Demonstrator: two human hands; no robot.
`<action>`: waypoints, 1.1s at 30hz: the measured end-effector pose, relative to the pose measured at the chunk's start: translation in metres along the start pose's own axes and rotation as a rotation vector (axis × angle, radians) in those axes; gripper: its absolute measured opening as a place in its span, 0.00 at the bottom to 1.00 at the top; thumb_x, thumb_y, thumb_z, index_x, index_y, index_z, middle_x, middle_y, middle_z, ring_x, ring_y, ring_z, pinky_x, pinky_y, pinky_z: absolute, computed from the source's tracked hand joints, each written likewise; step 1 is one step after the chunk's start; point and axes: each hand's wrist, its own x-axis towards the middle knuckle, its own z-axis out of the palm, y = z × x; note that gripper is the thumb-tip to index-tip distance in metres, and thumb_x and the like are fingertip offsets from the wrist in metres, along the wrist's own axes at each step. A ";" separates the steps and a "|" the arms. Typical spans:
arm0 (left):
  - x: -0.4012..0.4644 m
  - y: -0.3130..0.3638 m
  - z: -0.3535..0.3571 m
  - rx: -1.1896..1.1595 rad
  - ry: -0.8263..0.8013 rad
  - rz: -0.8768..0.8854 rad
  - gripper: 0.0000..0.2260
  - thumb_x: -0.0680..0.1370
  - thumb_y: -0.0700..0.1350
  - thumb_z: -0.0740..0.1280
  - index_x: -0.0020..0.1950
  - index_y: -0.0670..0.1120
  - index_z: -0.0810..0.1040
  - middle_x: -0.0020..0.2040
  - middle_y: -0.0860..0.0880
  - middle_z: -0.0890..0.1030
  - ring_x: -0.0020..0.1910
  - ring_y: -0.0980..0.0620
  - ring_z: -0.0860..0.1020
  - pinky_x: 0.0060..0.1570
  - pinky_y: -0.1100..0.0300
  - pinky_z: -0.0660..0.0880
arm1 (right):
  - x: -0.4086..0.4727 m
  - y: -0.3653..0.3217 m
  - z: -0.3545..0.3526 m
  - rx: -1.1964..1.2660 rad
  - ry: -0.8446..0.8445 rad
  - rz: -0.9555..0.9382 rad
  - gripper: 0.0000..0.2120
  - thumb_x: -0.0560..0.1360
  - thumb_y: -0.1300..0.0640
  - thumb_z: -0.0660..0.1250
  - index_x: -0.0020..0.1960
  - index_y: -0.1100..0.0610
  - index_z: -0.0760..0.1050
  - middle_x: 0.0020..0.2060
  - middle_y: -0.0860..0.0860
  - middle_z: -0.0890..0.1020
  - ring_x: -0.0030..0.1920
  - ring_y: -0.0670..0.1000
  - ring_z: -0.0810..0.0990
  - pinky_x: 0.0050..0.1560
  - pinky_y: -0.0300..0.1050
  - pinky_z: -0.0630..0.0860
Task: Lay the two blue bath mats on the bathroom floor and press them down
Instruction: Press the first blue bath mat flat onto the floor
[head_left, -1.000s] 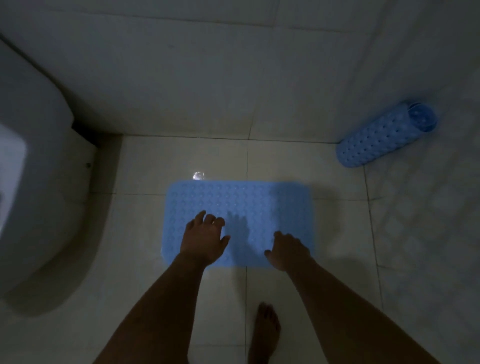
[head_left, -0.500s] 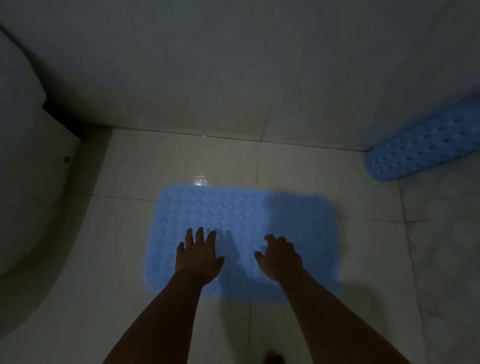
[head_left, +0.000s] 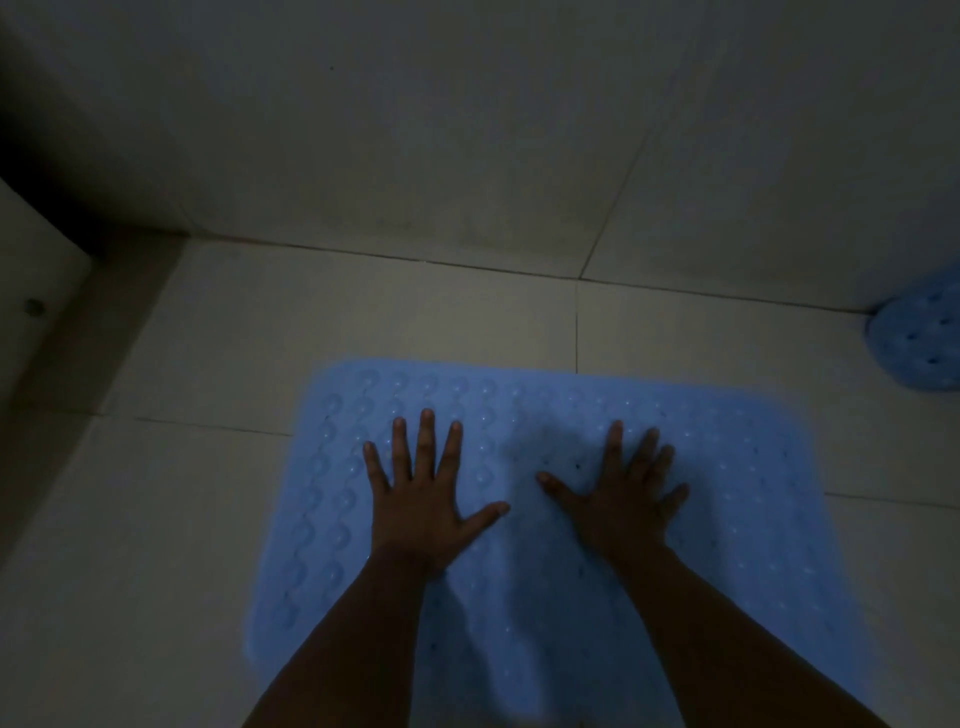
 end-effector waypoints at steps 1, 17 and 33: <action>0.009 0.000 0.001 0.001 0.007 0.003 0.49 0.71 0.82 0.47 0.84 0.55 0.41 0.84 0.46 0.39 0.82 0.38 0.36 0.74 0.27 0.40 | 0.010 -0.001 -0.001 0.009 0.010 -0.004 0.60 0.59 0.13 0.50 0.78 0.42 0.29 0.79 0.54 0.30 0.79 0.60 0.30 0.75 0.72 0.39; 0.037 -0.004 -0.012 0.035 0.065 0.052 0.45 0.73 0.80 0.44 0.84 0.57 0.41 0.84 0.47 0.41 0.82 0.40 0.38 0.76 0.32 0.35 | 0.028 -0.004 -0.009 0.017 -0.005 0.019 0.62 0.55 0.11 0.43 0.77 0.41 0.27 0.78 0.54 0.28 0.78 0.60 0.28 0.74 0.72 0.35; 0.078 -0.075 -0.018 0.044 0.194 0.023 0.39 0.78 0.75 0.41 0.84 0.54 0.41 0.84 0.49 0.37 0.82 0.46 0.34 0.79 0.38 0.40 | 0.043 -0.048 -0.012 -0.033 0.243 -0.520 0.48 0.74 0.23 0.41 0.81 0.55 0.53 0.81 0.54 0.53 0.82 0.54 0.45 0.80 0.62 0.43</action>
